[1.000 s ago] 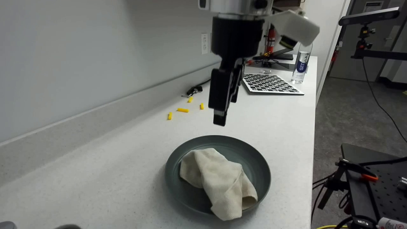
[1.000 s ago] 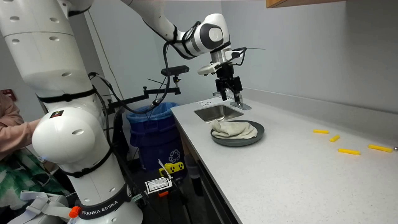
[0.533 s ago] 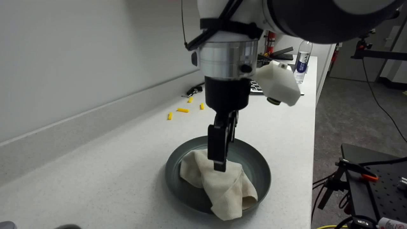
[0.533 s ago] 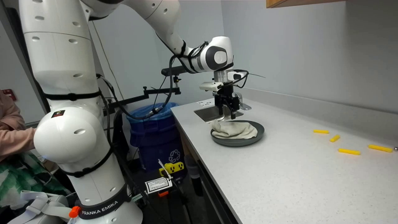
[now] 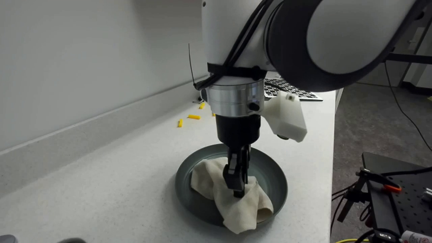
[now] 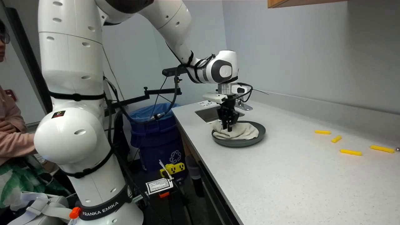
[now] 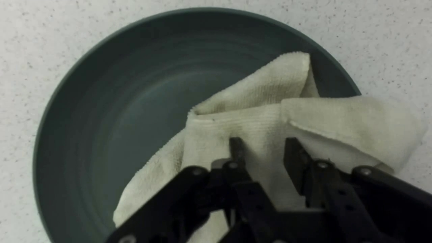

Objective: Wipe the plate with the towel, put the towel on the counter then move the plate backwards

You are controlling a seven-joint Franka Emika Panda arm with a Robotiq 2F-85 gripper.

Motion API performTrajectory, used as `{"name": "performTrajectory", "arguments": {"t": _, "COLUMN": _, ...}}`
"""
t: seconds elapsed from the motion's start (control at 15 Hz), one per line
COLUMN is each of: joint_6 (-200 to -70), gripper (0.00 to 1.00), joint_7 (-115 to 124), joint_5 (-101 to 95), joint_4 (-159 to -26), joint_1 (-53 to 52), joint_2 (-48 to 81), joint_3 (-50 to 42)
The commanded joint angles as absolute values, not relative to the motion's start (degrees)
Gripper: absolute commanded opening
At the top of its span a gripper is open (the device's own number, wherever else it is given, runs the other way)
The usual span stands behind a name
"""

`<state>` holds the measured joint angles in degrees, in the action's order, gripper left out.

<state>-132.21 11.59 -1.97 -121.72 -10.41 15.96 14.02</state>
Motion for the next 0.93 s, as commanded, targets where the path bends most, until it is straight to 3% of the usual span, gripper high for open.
{"name": "performTrajectory", "arguments": {"t": 0.0, "joint_6": -132.87, "gripper": 0.07, "joint_7": 8.79, "joint_5": 0.4, "joint_4": -119.48, "joint_1": -11.56, "joint_2": 19.83, "joint_3": 13.3}}
{"name": "performTrajectory", "arguments": {"t": 0.13, "joint_6": -132.51, "gripper": 0.0, "joint_7": 8.34, "joint_5": 0.43, "joint_4": -118.31, "joint_1": -11.75, "joint_2": 21.58, "joint_3": 13.4}}
{"name": "performTrajectory", "arguments": {"t": 0.87, "joint_6": -132.5, "gripper": 0.01, "joint_7": 7.87, "joint_5": -1.63, "joint_4": -107.79, "joint_1": -13.5, "joint_2": 28.06, "joint_3": 12.14}}
